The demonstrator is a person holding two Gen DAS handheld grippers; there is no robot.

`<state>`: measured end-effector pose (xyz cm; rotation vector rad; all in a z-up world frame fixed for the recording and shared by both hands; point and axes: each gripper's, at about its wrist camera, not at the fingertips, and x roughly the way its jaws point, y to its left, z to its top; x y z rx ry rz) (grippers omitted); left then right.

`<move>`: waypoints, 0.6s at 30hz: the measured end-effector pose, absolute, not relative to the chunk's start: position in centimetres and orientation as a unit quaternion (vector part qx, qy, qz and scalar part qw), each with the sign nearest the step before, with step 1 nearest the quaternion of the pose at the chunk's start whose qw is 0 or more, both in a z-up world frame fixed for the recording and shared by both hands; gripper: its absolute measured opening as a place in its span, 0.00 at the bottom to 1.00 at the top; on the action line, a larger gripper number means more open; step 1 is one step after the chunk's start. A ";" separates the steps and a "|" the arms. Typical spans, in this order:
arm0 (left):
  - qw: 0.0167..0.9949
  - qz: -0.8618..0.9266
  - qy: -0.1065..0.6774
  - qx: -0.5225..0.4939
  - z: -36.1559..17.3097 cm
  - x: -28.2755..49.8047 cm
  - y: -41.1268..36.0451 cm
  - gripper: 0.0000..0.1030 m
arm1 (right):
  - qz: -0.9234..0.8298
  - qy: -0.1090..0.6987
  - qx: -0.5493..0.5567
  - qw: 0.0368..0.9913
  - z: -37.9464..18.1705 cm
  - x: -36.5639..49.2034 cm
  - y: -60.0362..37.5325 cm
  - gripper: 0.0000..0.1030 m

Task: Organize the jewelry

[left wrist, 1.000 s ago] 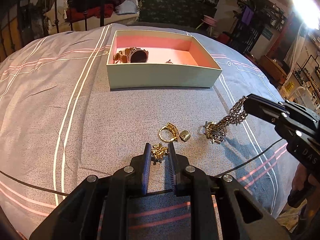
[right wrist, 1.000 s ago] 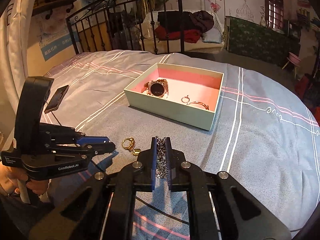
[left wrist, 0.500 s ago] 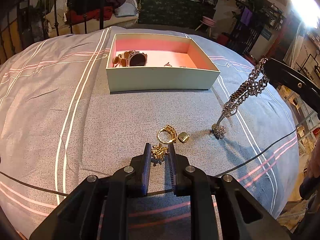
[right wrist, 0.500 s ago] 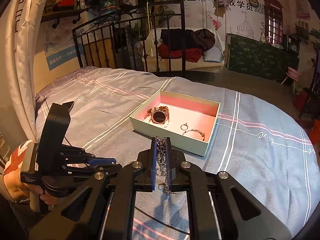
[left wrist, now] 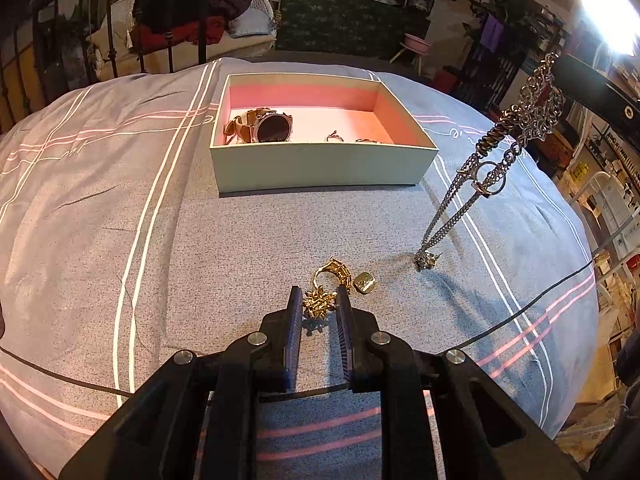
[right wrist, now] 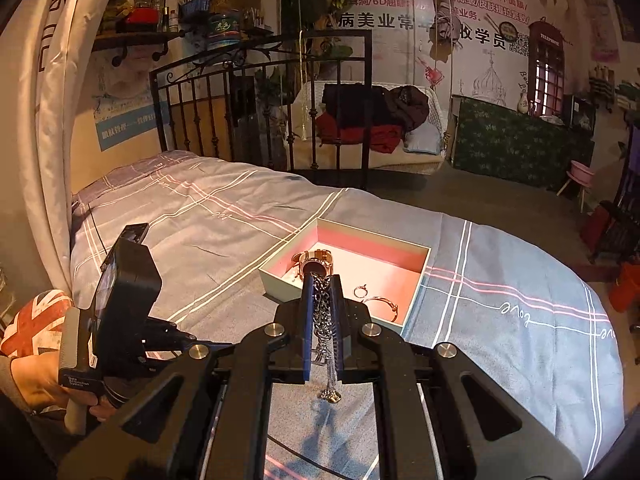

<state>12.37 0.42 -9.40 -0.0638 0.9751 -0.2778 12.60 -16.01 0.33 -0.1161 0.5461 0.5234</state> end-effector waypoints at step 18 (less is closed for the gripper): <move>0.913 -0.122 0.389 -0.001 -2.5 14.9 0.1 0.16 | 0.252 0.261 -0.061 0.930 0.5 12.8 -16.1 0.08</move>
